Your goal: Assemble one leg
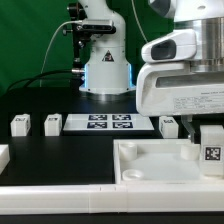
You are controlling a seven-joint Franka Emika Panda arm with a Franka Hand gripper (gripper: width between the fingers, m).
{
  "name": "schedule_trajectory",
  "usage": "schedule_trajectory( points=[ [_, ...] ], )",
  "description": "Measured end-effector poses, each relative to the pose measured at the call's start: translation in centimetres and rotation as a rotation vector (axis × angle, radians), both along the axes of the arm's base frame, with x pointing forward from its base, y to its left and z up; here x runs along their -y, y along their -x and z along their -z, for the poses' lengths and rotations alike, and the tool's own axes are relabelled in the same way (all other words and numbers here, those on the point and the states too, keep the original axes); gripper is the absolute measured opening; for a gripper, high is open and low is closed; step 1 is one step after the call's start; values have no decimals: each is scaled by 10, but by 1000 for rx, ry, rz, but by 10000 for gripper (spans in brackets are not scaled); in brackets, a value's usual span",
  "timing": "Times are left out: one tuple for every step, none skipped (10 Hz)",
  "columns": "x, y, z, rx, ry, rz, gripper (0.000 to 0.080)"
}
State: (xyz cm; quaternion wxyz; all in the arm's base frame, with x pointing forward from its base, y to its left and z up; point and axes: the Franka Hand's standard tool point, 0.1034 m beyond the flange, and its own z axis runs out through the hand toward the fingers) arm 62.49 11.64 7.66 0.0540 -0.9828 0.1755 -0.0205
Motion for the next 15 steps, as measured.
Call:
schedule_trajectory(
  points=[
    [0,0,0,-12,-7,124,295],
    [-1,0,0,-26,-13,257,295],
    [-3,1,1,-45,-23,412,295],
    [-4,2,1,-54,-30,503,295],
    [-7,3,2,-69,-45,663,295],
    [-10,3,2,-83,-58,786,295],
    [-12,3,1,-95,-71,882,295],
    [-13,3,1,-118,-95,1035,294],
    [-13,3,2,-130,-103,1110,294],
    [-13,3,2,-127,-101,1082,294],
    [-13,3,2,-119,-98,1019,379],
    [-14,3,2,-119,-98,1015,517],
    [-13,3,2,-101,-87,878,607],
    [-13,3,2,-85,-79,739,607],
    [-13,3,2,-79,-76,675,640]
  ],
)
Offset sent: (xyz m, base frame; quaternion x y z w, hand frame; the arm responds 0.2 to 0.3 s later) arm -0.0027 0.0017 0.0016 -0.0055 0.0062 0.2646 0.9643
